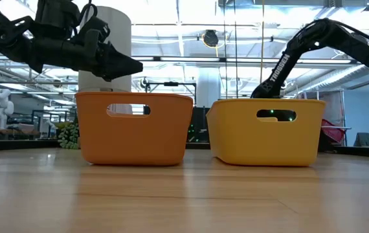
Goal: Sort batteries
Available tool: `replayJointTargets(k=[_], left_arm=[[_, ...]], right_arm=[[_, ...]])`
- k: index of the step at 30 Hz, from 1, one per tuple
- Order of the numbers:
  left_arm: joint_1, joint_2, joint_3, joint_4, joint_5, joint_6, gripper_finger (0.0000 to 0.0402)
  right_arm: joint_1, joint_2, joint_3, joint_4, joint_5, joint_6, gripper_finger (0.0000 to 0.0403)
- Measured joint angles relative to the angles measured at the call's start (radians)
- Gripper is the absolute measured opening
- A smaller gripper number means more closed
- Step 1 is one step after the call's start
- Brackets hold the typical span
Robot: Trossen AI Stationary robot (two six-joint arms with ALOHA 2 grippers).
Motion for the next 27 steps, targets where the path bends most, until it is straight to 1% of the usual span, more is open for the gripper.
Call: replayJointTargets(k=[4, 7, 13, 16, 20, 25, 27], left_arm=[[0.001, 0.000, 0.000, 0.013, 0.000, 0.000, 0.0135], [0.001, 0.000, 0.000, 0.032, 0.000, 0.000, 0.0135], [0.000, 0.000, 0.001, 0.056, 0.000, -0.001, 0.0135], [0.001, 0.000, 0.001, 0.058, 0.000, -0.001, 0.0135], [0.001, 0.000, 0.001, 0.061, 0.000, 0.000, 0.0135], [0.001, 0.000, 0.001, 0.065, 0.000, 0.000, 0.0135], [0.001, 0.000, 0.001, 0.065, 0.000, 0.000, 0.0135]], right_arm=[[0.004, -0.010, -0.002, -0.014, -0.045, 0.062, 0.0243], [0.004, -0.026, -0.001, 0.002, -0.117, 0.098, 0.0234], [0.011, -0.075, -0.001, 0.023, -0.209, 0.129, 0.0233], [0.011, -0.113, -0.001, 0.026, -0.208, 0.171, 0.0233], [0.011, -0.150, 0.000, 0.027, -0.212, 0.300, 0.0233], [0.013, -0.159, 0.000, 0.004, -0.312, 0.391, 0.0233], [0.017, -0.159, 0.000, 0.016, -0.319, 0.411, 0.0233]])
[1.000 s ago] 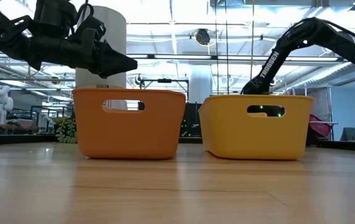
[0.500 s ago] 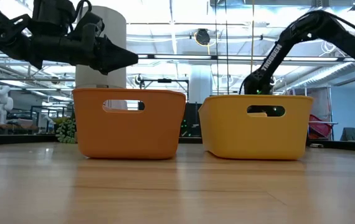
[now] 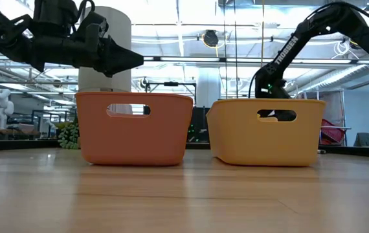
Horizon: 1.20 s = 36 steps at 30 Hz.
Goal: Sort batteries
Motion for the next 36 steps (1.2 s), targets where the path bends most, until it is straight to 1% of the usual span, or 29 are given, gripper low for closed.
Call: replayJointTargets(k=[5, 10, 14, 18, 22, 26, 32, 36], left_arm=[[0.000, 0.000, 0.000, 0.000, 0.000, 0.000, 0.0135], [0.000, 0.000, 0.000, 0.000, 0.000, -0.001, 0.0135], [0.000, 0.000, 0.000, -0.001, 0.000, 0.000, 0.0135], [-0.001, 0.000, 0.000, -0.001, 0.000, 0.000, 0.0135], [-0.001, 0.000, 0.000, -0.001, 0.000, 0.000, 0.0135], [0.000, 0.000, 0.000, 0.000, 0.000, 0.000, 0.0135], [0.000, 0.000, 0.000, 0.000, 0.000, 0.000, 0.0135], [0.000, 0.000, 0.000, 0.003, 0.000, 0.000, 0.0135]], right_arm=[[0.002, 0.000, -0.007, 0.048, -0.024, 0.019, 0.0225], [0.002, 0.000, -0.074, 0.070, -0.016, 0.017, 0.0196], [0.015, 0.000, -0.078, 0.087, -0.002, 0.013, 0.0172], [0.015, 0.000, -0.079, 0.104, -0.011, 0.013, 0.0158], [0.015, 0.000, -0.078, 0.103, -0.016, -0.024, 0.0156], [0.018, -0.005, -0.065, 0.094, -0.093, -0.072, 0.0155], [0.021, -0.060, -0.050, 0.056, -0.094, -0.060, 0.0155], [0.021, -0.099, -0.050, 0.054, -0.090, -0.005, 0.0155]])
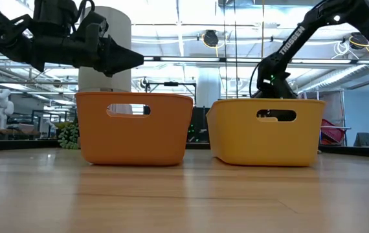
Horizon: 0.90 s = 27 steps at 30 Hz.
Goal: Sort batteries
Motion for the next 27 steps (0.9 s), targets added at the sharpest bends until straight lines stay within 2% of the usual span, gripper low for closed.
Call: replayJointTargets(k=[10, 14, 19, 27], left_arm=[[0.000, 0.000, 0.000, 0.003, 0.000, -0.001, 0.0135], [-0.001, 0.000, 0.000, 0.004, 0.016, -0.001, 0.0135], [-0.002, 0.000, 0.000, 0.004, 0.023, -0.001, 0.0135], [-0.002, 0.000, 0.000, 0.004, 0.026, -0.001, 0.0135]], right_arm=[[-0.038, 0.000, -0.034, 0.006, 0.004, 0.127, 0.0155], [-0.073, 0.001, -0.069, 0.073, -0.002, 0.152, 0.0155], [-0.072, 0.002, -0.068, 0.161, -0.082, 0.156, 0.0155], [-0.072, 0.015, -0.068, 0.141, -0.077, 0.155, 0.0155]])
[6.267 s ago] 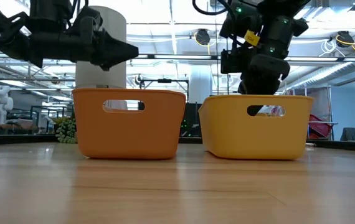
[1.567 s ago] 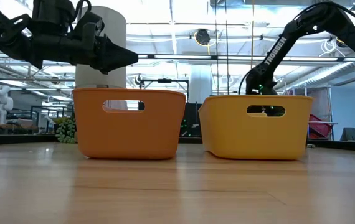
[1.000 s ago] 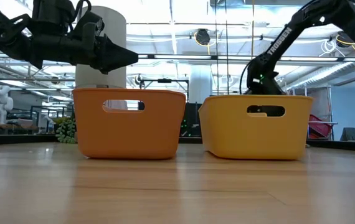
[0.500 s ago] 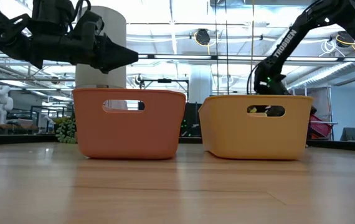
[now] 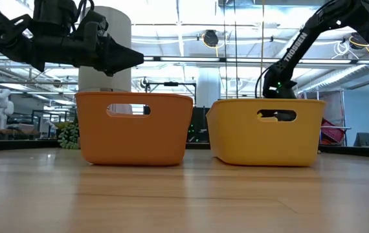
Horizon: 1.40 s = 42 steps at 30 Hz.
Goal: Sort batteries
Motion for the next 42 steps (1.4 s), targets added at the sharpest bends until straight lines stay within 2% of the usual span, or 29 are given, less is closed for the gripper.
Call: replayJointTargets(k=[6, 14, 25, 31, 42], left_arm=[[0.000, 0.000, 0.000, 0.000, 0.000, 0.000, 0.0135], [0.000, 0.000, 0.000, 0.000, 0.000, 0.000, 0.0135], [-0.001, 0.000, 0.000, 0.000, 0.008, -0.001, 0.0135], [-0.001, -0.002, 0.000, 0.000, 0.042, -0.013, 0.0135], [-0.018, -0.009, 0.010, 0.001, 0.061, -0.027, 0.0135]], right_arm=[[0.000, 0.000, 0.000, 0.014, 0.000, 0.010, 0.0155], [0.000, 0.000, 0.000, -0.093, 0.031, 0.066, 0.0155], [0.000, 0.000, 0.000, -0.077, 0.031, 0.097, 0.0155], [0.013, 0.042, 0.003, -0.062, 0.103, 0.173, 0.0155], [0.014, 0.045, 0.009, -0.044, 0.083, 0.180, 0.0155]])
